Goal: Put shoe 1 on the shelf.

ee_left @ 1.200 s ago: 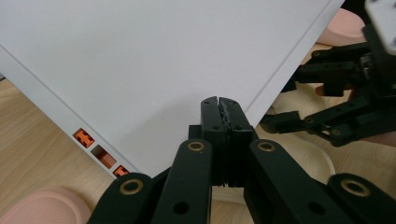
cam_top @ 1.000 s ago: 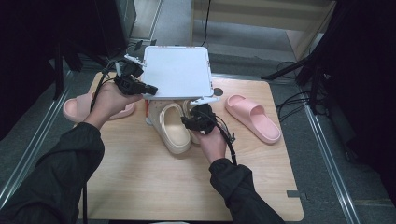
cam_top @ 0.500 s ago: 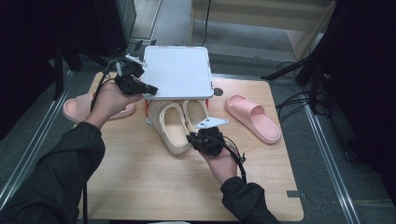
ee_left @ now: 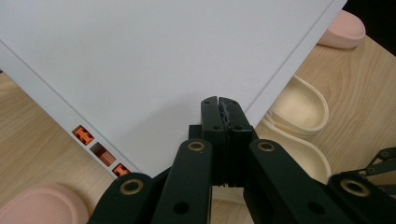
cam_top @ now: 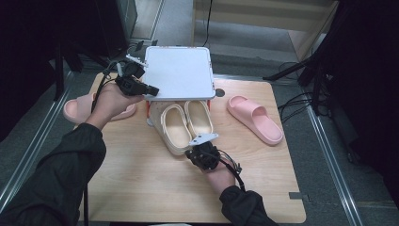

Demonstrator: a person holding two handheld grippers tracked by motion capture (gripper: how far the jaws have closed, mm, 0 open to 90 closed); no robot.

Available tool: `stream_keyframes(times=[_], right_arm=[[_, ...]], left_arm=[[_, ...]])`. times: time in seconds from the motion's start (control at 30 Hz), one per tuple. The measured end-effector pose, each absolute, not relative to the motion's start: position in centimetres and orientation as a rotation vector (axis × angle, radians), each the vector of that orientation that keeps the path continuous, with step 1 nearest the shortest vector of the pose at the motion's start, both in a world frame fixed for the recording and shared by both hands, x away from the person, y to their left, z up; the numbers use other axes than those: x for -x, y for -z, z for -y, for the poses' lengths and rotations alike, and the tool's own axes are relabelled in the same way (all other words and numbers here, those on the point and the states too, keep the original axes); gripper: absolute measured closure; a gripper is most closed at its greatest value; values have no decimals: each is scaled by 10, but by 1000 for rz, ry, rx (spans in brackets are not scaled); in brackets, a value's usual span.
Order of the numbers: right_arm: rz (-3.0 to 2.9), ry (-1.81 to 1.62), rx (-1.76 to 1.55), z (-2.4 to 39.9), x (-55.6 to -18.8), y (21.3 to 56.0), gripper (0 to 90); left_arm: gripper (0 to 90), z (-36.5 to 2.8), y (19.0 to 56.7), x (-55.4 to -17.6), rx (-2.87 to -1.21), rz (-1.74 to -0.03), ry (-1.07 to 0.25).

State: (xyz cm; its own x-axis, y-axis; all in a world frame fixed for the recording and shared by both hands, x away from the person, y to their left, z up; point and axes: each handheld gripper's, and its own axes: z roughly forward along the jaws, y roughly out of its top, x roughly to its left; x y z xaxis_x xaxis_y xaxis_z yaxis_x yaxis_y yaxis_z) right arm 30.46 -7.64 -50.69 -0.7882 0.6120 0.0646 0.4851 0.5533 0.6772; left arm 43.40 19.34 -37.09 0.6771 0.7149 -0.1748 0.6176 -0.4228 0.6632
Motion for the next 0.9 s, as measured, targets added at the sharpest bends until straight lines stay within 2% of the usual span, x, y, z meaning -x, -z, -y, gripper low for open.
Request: stream_keyframes(times=[0.9], right_arm=[[-2529, -1074, -975, 17, -340, 504, 900]], left_arm=[[896, -195, 372, -435, -2148, -1027, -151]])
